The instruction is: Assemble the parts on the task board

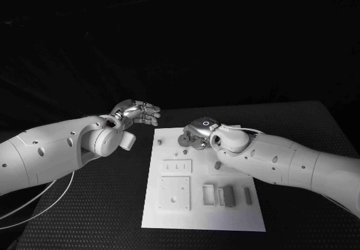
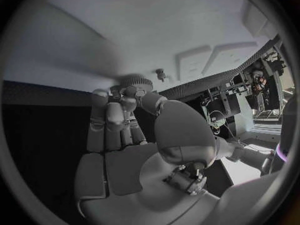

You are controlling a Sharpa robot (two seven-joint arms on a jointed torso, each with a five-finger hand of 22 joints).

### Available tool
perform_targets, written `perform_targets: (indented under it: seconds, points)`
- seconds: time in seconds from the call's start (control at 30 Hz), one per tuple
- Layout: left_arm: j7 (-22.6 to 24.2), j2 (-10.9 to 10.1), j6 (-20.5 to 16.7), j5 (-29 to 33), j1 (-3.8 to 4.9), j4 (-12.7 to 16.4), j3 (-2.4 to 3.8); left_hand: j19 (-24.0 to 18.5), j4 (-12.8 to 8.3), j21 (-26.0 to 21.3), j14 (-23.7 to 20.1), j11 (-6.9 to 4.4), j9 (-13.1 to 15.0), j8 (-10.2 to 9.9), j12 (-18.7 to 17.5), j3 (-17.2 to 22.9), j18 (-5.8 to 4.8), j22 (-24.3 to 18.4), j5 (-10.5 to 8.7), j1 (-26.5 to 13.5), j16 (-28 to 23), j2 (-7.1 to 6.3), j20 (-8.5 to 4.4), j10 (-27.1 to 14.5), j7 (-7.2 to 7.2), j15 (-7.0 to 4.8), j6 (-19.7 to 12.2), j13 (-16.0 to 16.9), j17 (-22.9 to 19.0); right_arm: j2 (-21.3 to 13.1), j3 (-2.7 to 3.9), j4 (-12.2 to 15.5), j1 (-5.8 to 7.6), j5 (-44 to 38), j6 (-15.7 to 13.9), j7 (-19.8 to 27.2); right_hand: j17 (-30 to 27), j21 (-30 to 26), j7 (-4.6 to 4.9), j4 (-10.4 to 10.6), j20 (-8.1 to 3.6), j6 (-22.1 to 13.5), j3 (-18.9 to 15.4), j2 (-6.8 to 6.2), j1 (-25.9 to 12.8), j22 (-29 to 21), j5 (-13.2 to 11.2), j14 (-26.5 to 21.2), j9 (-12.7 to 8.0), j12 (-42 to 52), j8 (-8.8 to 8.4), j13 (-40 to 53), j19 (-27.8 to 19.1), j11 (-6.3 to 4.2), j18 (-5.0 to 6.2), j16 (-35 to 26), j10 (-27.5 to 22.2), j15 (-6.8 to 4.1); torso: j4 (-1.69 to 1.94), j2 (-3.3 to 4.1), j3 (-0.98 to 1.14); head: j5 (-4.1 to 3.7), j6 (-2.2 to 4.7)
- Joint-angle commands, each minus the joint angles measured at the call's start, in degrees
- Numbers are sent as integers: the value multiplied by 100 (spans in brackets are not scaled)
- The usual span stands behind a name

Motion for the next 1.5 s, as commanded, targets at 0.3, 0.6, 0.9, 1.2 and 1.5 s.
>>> perform_targets:
  seconds: [0.3, 0.6, 0.9, 1.2, 1.5]
  points:
    - [31, 22, 85, -9, 6, -2, 4, 29, 28, -23, 53, 9, 5, -45, -30, -4, 84, 9, 23, -54, -48, -14, -11, 39, 54, -3, -14, 13, 16, -33, -27, 148, -42, 28, -173, 39, -23, 31, 89, 162, -15, 371, -18, -583, -22, 94, -27, 69, -68, 83, -56, -32, 65, 36, 75, 19, 53, 32, 92, 1, -3, -6, -11]
    - [31, 9, 72, -9, 6, -10, 4, 29, 27, -27, 55, 11, 5, -56, -38, -4, 84, 12, 23, -54, -57, -16, -11, 39, 61, -2, -28, 19, 24, -66, -25, 149, -42, 36, -165, 35, -33, 23, 128, 408, -32, 335, -5, -803, 54, 90, -30, 92, -96, 123, -57, -52, 94, 70, 75, 22, 58, 69, 92, -3, 0, -15, -16]
    - [28, 7, 73, -9, 6, -4, 4, 30, 28, -29, 57, 11, 5, -63, -44, -5, 84, 14, 23, -57, -63, -19, -11, 39, 65, -2, -36, 24, 31, -12, -26, 83, -42, 113, 60, 91, -35, 16, 122, 555, -27, 425, -32, -595, 63, 99, -34, 86, -92, 149, 10, -69, 78, 65, 75, 23, 41, 67, 90, -1, 1, -7, -24]
    - [18, 5, 64, -9, 6, -2, 4, 32, 39, -33, 61, 14, 5, -79, -55, -8, 83, 18, 23, -69, -75, -20, -10, 37, 75, -2, -58, 33, 43, 73, -26, -19, -42, 142, 185, 142, -18, 40, 122, 524, -16, 673, -59, -50, -34, 122, -32, 55, -72, 198, 153, -85, 11, 66, 75, 55, 8, 68, 101, 1, -5, -32, -51]
    - [17, 24, 69, -9, 6, -8, 4, 31, 41, -36, 62, 15, 6, -85, -62, -8, 84, 20, 23, -71, -82, -22, -10, 35, 79, -2, -66, 37, 49, 163, -26, -143, -43, 148, 174, 128, -17, 66, 136, 453, -16, 847, -94, -278, -73, 113, -30, 56, -54, 231, 237, -101, 13, 81, 75, 70, 8, 84, 105, -2, -8, -37, -66]
